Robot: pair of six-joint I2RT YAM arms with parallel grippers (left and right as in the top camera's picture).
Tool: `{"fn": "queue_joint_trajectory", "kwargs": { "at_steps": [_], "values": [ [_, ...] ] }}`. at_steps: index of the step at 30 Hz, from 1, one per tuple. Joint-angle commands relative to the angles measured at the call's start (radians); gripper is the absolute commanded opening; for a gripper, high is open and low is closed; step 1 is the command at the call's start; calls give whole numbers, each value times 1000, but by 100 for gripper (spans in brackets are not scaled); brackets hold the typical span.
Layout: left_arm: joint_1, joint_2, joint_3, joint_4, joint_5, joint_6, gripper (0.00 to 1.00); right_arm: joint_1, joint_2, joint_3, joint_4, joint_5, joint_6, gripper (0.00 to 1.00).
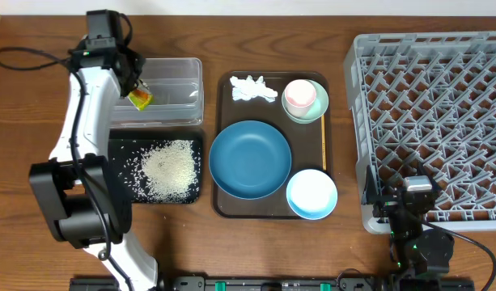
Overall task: Sort waste into correct bins and load items into the dishwasher rack
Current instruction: 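Carry the wrapper to the clear plastic bin and release it inside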
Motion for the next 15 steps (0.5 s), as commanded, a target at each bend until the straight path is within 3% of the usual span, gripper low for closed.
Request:
{"fn": "queue_joint_trajectory", "kwargs": {
  "at_steps": [1, 3, 6, 9, 15],
  "values": [
    [15, 3, 9, -2, 55, -76, 15, 3, -5, -2, -5, 6, 12, 99],
    [17, 3, 9, -2, 58, -76, 29, 3, -5, -2, -5, 7, 12, 99],
    [18, 3, 9, 6, 58, -76, 31, 3, -5, -2, -5, 7, 12, 99],
    [18, 1, 9, 24, 67, -73, 42, 3, -5, -2, -5, 7, 12, 99],
    [19, -55, 9, 166, 324, 85, 57, 3, -5, -2, -5, 6, 12, 99]
  ]
}}
